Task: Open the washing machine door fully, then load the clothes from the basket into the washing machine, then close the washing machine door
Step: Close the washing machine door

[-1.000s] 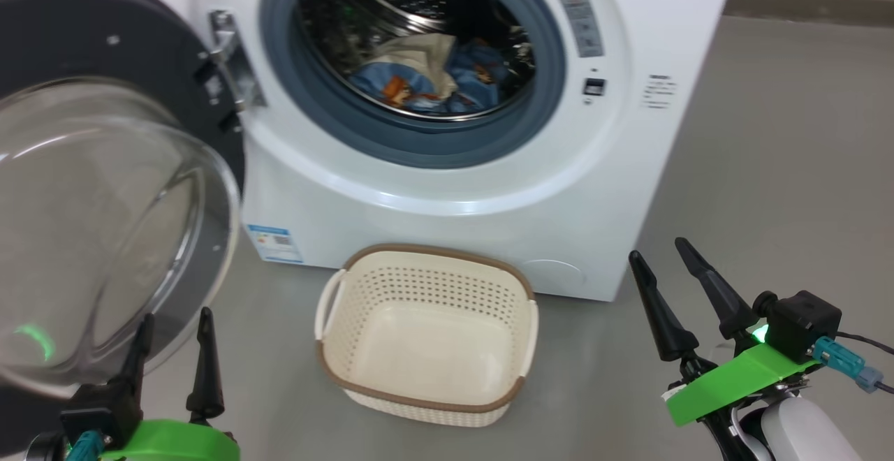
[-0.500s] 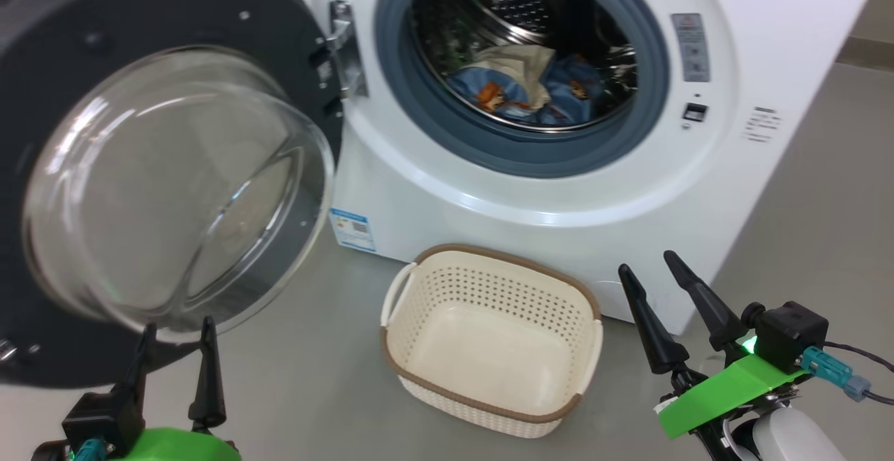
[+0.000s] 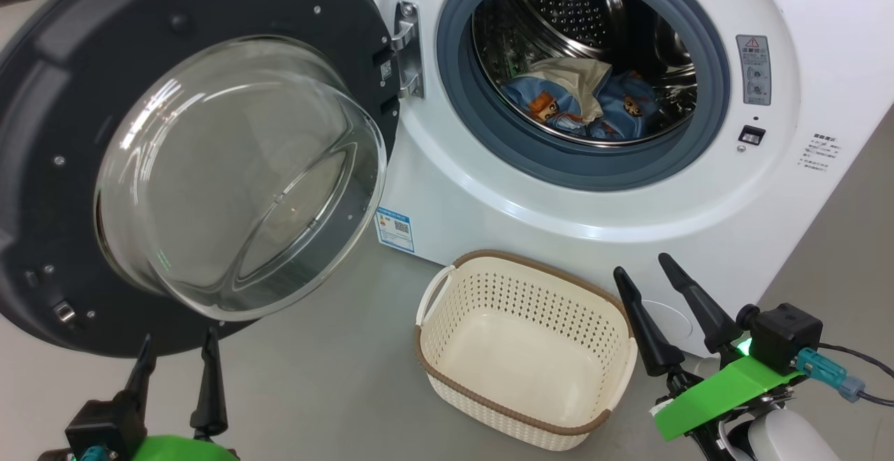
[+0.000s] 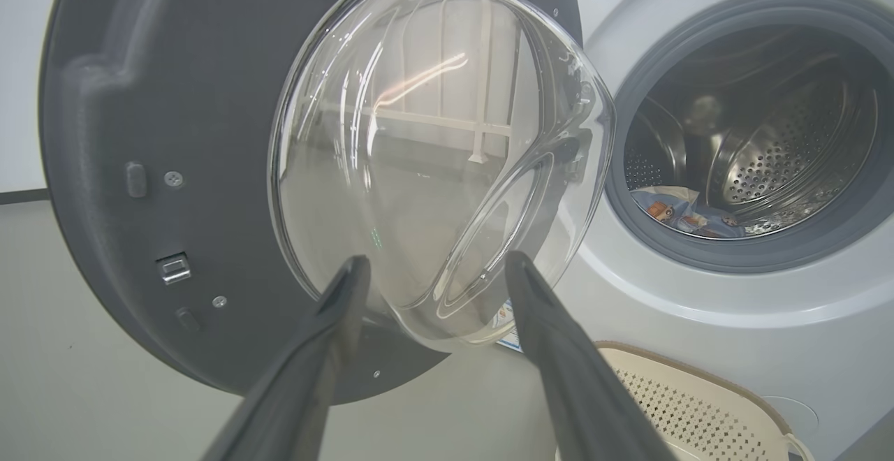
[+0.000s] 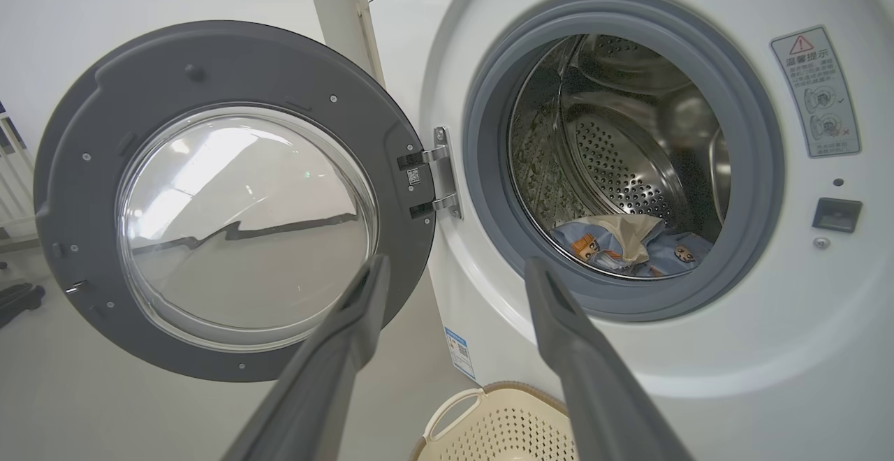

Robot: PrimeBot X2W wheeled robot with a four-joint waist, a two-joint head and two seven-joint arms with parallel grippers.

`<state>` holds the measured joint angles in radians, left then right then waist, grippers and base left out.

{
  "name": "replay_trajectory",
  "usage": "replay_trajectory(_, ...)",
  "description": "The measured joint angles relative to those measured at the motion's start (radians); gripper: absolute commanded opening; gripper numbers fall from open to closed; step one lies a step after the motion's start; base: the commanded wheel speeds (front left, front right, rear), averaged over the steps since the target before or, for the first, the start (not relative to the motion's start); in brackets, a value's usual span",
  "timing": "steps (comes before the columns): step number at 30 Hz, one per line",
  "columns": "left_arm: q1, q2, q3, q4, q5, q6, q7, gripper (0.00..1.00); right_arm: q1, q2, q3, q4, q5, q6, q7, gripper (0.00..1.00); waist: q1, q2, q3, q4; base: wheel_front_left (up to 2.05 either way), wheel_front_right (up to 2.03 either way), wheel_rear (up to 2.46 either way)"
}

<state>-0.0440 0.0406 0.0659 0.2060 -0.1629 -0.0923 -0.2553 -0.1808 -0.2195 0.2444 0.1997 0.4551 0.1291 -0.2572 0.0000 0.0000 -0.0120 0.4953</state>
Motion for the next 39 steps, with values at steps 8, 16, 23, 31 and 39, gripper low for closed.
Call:
replay_trajectory(8,0.003,0.0,0.0,-0.002,0.0,0.001,0.0,1.0,0.0,0.0,0.001,0.002,0.014,0.0,0.0,1.0,0.0,0.0,-0.005,0.001,0.0,0.0,0.0)
replay_trajectory(16,0.004,0.004,-0.002,-0.006,-0.001,0.001,0.0,1.0,0.0,0.002,-0.001,0.002,0.014,0.0,0.0,1.0,0.0,0.0,-0.003,-0.005,0.0,0.0,0.0)
replay_trajectory(23,0.004,0.01,-0.008,-0.012,-0.001,0.001,0.0,1.0,0.001,0.004,-0.003,0.002,0.014,0.0,0.0,1.0,0.0,0.0,-0.001,-0.005,0.0,0.0,0.0)
replay_trajectory(31,0.003,0.029,-0.013,-0.022,-0.001,0.001,0.0,0.0,0.003,0.004,-0.004,0.002,0.014,0.0,0.0,1.0,0.0,0.0,0.004,-0.002,0.0,0.0,0.0)
replay_trajectory(39,-0.058,0.089,-0.002,-0.131,-0.042,-0.006,0.021,0.0,0.004,0.004,-0.007,0.001,0.013,0.0,0.0,1.0,0.0,0.0,0.006,-0.002,0.0,0.0,0.0)
